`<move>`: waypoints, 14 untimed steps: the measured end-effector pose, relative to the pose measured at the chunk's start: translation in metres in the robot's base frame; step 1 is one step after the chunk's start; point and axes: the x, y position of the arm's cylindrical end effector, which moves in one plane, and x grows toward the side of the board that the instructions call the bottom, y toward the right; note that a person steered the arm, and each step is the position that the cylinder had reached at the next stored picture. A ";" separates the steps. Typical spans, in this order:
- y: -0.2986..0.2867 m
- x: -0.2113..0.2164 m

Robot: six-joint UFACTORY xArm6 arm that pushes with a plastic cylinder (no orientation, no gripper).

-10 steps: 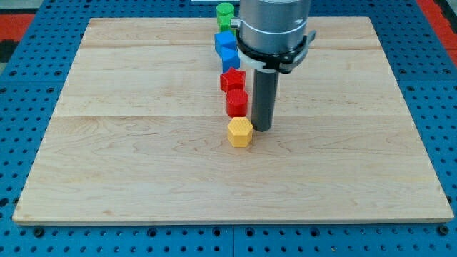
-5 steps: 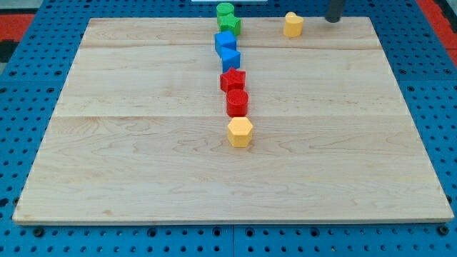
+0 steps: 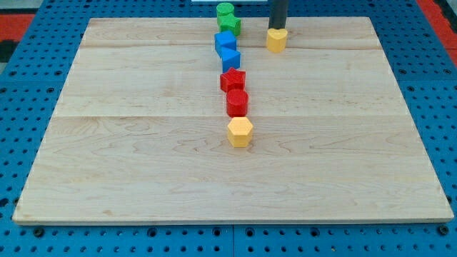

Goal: Push the yellow heart to the bottom left of the yellow hexagon

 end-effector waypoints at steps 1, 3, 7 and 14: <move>0.000 0.044; 0.000 0.156; 0.045 0.229; 0.025 0.262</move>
